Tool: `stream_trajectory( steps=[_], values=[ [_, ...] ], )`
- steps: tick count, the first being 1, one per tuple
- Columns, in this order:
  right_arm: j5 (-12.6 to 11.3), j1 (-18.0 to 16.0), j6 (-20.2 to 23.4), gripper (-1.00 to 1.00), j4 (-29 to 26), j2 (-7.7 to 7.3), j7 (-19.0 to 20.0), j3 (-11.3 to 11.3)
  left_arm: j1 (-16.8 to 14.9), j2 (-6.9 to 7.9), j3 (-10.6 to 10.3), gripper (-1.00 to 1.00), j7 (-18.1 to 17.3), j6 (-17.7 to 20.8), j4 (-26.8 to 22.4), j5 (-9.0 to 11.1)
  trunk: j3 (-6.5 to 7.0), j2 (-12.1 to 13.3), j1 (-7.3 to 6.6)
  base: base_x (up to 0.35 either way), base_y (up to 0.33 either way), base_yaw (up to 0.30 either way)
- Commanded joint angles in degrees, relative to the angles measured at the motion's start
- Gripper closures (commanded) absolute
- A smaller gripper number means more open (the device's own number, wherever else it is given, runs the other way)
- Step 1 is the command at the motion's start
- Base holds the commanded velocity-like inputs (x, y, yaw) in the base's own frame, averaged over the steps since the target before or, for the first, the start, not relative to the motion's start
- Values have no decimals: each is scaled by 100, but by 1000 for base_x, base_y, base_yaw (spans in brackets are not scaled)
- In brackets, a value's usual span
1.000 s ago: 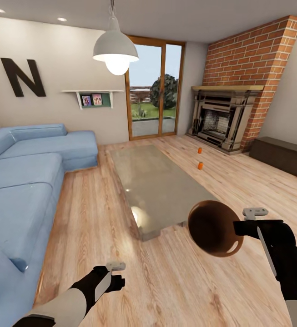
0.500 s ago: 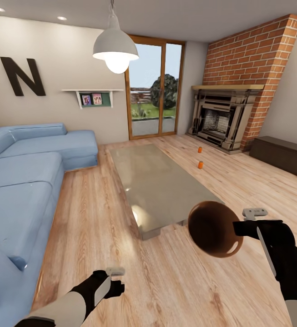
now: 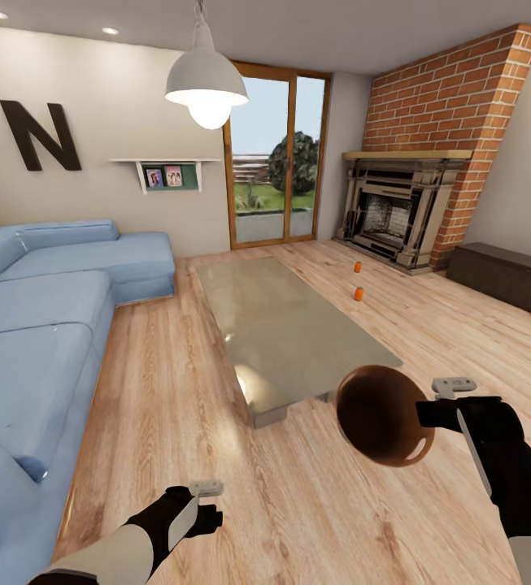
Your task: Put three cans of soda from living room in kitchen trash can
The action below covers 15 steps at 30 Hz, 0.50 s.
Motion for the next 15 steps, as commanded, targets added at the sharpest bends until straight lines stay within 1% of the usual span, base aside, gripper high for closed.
stream_trajectory(
  steps=[1,15],
  values=[
    [-73,-4,5,100,0,0,26,3,0,0,-2,-100,1,2,2,0,1,-2,0,0,0,0],
    [-69,-4,5,100,5,0,26,-10,18,-7,-5,-100,0,-4,4,-11,1,-2,0,0,0,0]
  ],
)
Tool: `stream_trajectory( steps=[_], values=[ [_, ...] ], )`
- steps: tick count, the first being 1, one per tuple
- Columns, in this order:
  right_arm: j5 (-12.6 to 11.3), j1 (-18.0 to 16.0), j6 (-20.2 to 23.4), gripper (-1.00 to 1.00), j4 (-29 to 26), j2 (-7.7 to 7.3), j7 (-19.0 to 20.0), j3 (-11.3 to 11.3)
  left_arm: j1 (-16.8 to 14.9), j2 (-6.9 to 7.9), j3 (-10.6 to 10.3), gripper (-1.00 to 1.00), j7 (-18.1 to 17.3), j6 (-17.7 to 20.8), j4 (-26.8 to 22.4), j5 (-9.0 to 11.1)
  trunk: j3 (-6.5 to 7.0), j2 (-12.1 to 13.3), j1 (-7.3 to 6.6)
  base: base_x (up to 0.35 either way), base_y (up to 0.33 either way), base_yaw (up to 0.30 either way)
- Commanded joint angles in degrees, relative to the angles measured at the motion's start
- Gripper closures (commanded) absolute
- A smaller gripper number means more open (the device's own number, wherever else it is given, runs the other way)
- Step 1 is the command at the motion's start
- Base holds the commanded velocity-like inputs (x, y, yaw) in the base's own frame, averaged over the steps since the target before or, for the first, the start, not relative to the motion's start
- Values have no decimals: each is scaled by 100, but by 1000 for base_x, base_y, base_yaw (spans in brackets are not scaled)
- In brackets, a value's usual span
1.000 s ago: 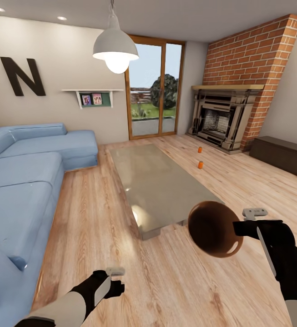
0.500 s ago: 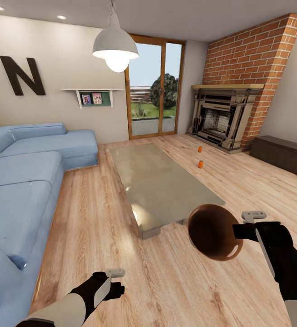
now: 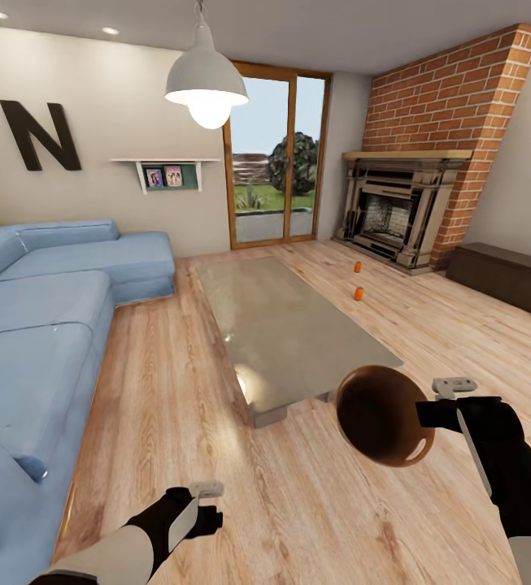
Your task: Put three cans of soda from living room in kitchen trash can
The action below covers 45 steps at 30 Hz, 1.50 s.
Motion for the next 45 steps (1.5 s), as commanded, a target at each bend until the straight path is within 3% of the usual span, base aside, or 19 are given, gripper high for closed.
stream_trajectory(
  steps=[1,20,45],
  values=[
    [-77,-3,6,100,-2,0,28,2,6,0,1,-100,1,0,0,0,1,0,0,0,0,0],
    [-81,-3,6,100,-2,0,28,17,243,7,10,-100,-24,-25,0,20,1,0,0,0,0,0],
    [-78,-3,6,100,-2,0,28,18,267,7,14,-100,-92,-17,4,11,-448,-1003,549,0,0,0]
  ],
)
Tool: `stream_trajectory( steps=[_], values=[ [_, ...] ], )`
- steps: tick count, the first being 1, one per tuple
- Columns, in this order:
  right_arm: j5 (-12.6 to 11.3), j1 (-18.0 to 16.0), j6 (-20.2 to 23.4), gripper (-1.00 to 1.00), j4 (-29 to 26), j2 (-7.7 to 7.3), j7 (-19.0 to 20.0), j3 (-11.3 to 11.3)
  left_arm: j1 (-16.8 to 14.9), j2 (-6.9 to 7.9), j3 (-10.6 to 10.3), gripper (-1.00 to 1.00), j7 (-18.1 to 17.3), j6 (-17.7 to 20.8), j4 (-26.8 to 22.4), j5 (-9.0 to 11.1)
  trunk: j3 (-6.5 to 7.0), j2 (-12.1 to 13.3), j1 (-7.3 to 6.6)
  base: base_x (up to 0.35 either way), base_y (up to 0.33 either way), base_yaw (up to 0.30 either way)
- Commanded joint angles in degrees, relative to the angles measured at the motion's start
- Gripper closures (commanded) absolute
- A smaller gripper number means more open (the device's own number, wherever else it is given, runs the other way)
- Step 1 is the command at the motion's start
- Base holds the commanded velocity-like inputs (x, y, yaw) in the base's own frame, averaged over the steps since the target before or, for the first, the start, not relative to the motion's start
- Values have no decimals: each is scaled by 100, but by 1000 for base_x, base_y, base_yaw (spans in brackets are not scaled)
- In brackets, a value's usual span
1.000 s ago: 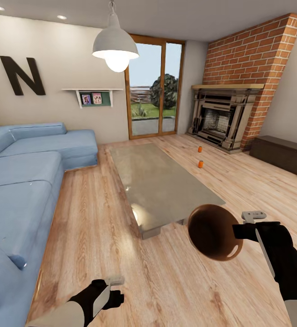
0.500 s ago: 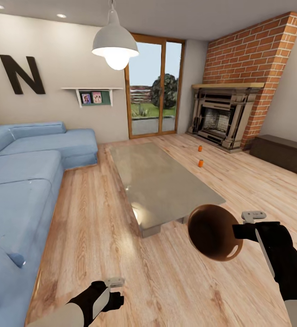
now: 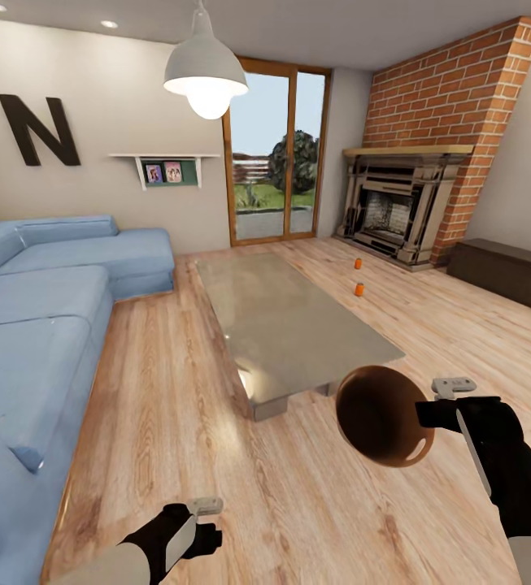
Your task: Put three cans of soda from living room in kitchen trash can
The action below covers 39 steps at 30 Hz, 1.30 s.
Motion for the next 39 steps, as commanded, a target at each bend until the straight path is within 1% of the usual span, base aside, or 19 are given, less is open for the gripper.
stream_trajectory(
  steps=[1,22,39],
  values=[
    [-80,-4,5,100,-3,0,27,0,2,0,0,-100,-8,0,-1,0,-17,-42,22,0,0,0],
    [-80,-4,5,100,-3,0,27,3,144,0,0,-100,-37,-16,-3,5,-394,-884,483,0,0,0],
    [-82,-4,5,100,-3,0,27,-6,158,9,0,-100,-37,-26,1,25,-700,-1566,857,0,0,0]
  ],
)
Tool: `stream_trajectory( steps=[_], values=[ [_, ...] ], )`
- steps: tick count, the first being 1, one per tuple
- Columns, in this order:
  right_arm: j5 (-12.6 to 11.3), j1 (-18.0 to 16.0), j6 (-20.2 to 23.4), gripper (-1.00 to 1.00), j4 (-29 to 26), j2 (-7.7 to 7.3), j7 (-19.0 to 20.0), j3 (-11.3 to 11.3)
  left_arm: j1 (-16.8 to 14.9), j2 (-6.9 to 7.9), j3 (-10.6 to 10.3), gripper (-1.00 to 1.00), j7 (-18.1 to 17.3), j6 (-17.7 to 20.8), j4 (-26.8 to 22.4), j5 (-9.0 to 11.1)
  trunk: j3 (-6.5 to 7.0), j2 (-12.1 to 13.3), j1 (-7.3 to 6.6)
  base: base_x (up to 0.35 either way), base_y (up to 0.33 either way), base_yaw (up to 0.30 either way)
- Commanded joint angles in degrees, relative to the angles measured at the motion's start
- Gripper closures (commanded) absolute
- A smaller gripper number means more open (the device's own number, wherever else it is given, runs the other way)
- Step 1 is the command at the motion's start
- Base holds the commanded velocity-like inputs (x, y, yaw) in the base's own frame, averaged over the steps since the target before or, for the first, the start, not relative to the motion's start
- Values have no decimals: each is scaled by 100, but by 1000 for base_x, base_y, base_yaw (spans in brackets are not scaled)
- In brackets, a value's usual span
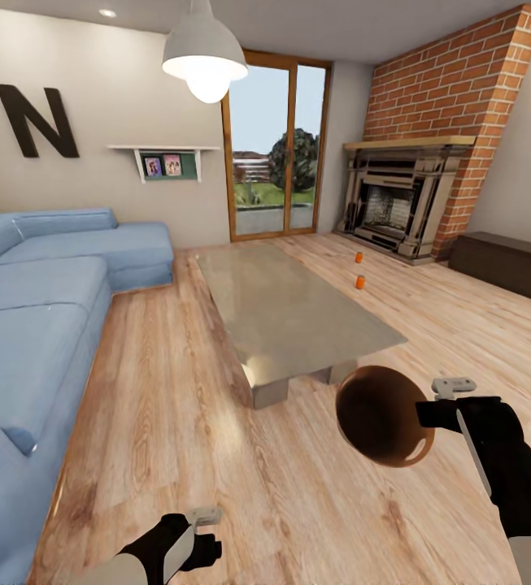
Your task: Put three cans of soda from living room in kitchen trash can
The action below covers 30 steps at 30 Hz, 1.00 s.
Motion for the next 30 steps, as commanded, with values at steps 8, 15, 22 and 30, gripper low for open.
stream_trajectory(
  steps=[8,15,22,30],
  values=[
    [-80,-4,6,100,-3,0,27,4,56,0,0,-100,-1,-43,1,1,-143,-323,176,0,0,0],
    [-80,-4,6,100,-3,0,27,6,110,0,0,-100,0,-52,3,1,-269,-604,329,0,0,0],
    [-81,-4,6,100,-3,0,25,3,187,0,0,-100,0,-54,-3,1,-394,-884,483,0,0,0],
    [-86,-4,6,100,-3,-4,27,-15,237,0,0,-100,6,-54,3,1,-538,-1205,659,0,0,0]
  ],
)
